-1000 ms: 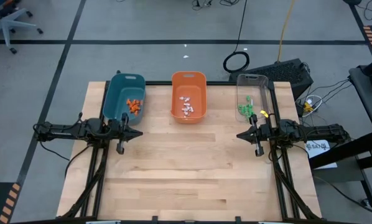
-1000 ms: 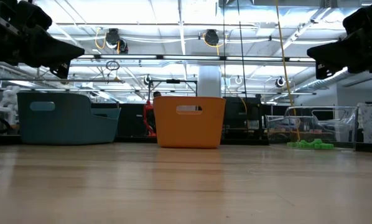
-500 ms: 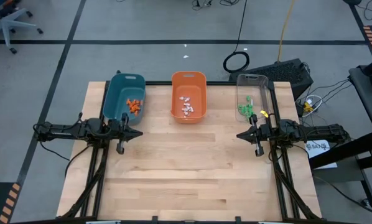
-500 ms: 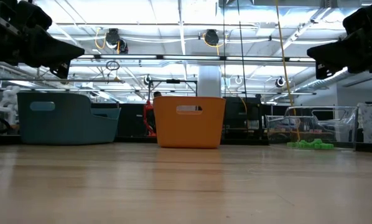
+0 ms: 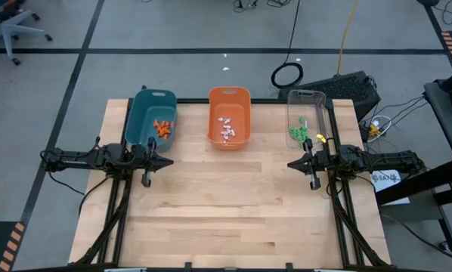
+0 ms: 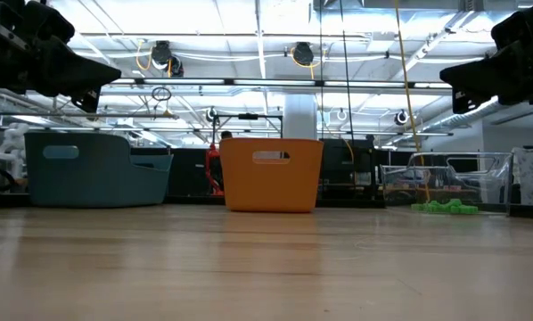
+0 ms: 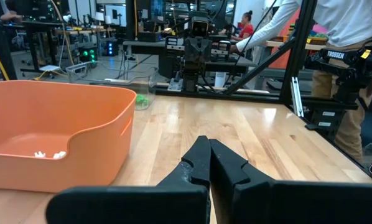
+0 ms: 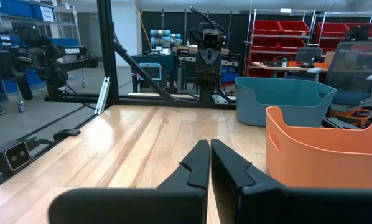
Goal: Sort Halloween decoration
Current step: Return to Home Position
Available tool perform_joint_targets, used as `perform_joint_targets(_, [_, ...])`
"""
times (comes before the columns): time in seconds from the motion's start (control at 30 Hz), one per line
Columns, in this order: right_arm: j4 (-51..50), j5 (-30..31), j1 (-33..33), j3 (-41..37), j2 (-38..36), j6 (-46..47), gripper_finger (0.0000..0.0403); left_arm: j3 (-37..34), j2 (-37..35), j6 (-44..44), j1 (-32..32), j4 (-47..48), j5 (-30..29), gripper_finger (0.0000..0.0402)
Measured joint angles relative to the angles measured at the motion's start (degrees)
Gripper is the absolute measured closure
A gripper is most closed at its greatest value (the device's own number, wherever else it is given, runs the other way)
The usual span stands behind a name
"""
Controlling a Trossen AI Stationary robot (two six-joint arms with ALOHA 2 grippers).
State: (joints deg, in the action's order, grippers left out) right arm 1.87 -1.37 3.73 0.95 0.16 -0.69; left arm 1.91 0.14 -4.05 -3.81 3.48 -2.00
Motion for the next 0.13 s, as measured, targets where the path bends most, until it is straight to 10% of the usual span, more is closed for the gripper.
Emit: perform_joint_targets(0.13, [0.00,-0.02,0.00,0.00,0.02,0.00,0.0403,0.01,0.00,0.00,-0.01,0.00,0.00,0.0402])
